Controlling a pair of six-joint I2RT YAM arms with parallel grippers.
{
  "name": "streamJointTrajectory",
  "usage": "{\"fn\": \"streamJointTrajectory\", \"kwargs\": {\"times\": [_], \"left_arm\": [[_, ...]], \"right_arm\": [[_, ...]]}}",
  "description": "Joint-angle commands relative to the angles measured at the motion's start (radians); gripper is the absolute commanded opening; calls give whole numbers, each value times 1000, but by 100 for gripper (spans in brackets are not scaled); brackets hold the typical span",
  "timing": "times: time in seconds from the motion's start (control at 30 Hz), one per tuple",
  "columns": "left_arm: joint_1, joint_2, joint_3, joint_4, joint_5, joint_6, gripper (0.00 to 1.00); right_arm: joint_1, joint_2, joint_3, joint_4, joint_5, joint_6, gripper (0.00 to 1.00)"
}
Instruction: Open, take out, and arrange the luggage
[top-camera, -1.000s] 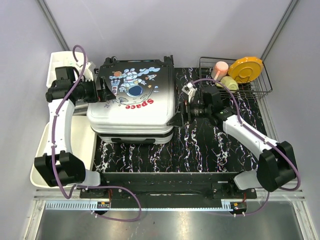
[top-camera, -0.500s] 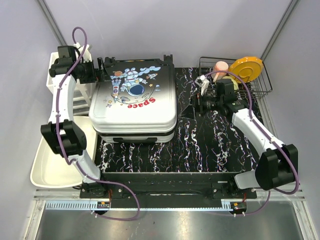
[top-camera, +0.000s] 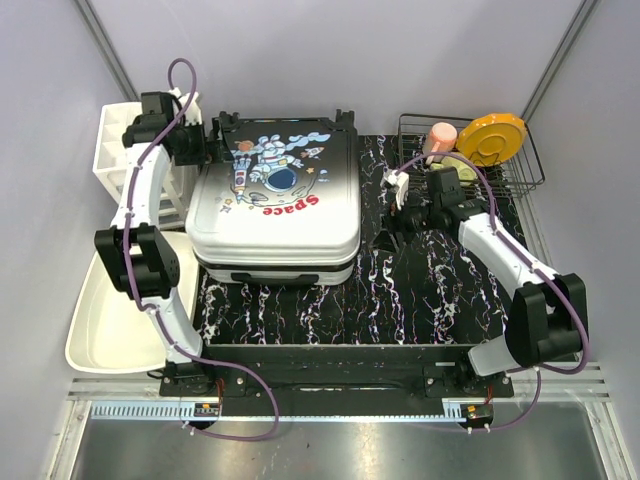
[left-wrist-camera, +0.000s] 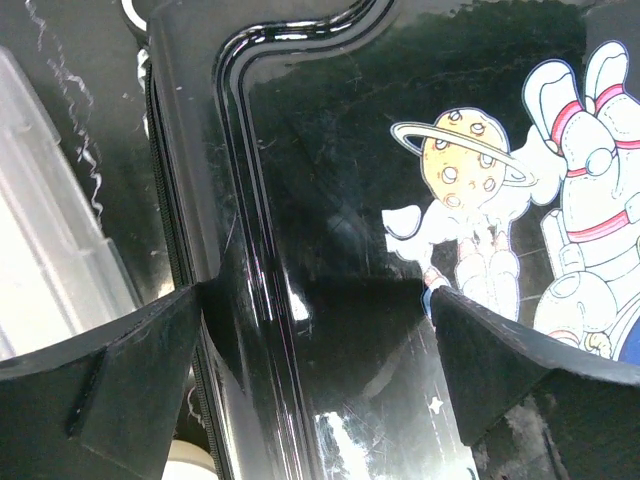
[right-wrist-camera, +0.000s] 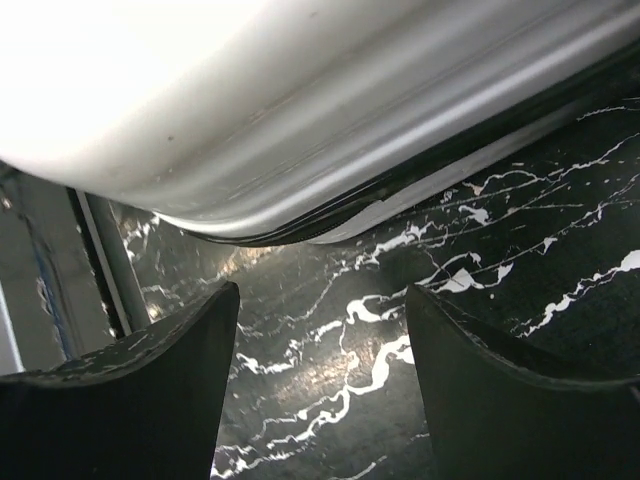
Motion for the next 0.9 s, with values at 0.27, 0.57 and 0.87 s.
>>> {"fn": "streamJointTrajectory", "kwargs": {"times": [0.27,0.57,0.87], "left_arm": [[-82,31,79,-37,196,49,99],[-37,-138,-8,-141,143,153,99],[-35,-57,68,-101,147,133,99]], "right_arm": [[120,-32,-69,52,-16,-214,77],[390,-95,-123,207,7,-15,77],[421,-273,-149,140,156,-18,79]]}}
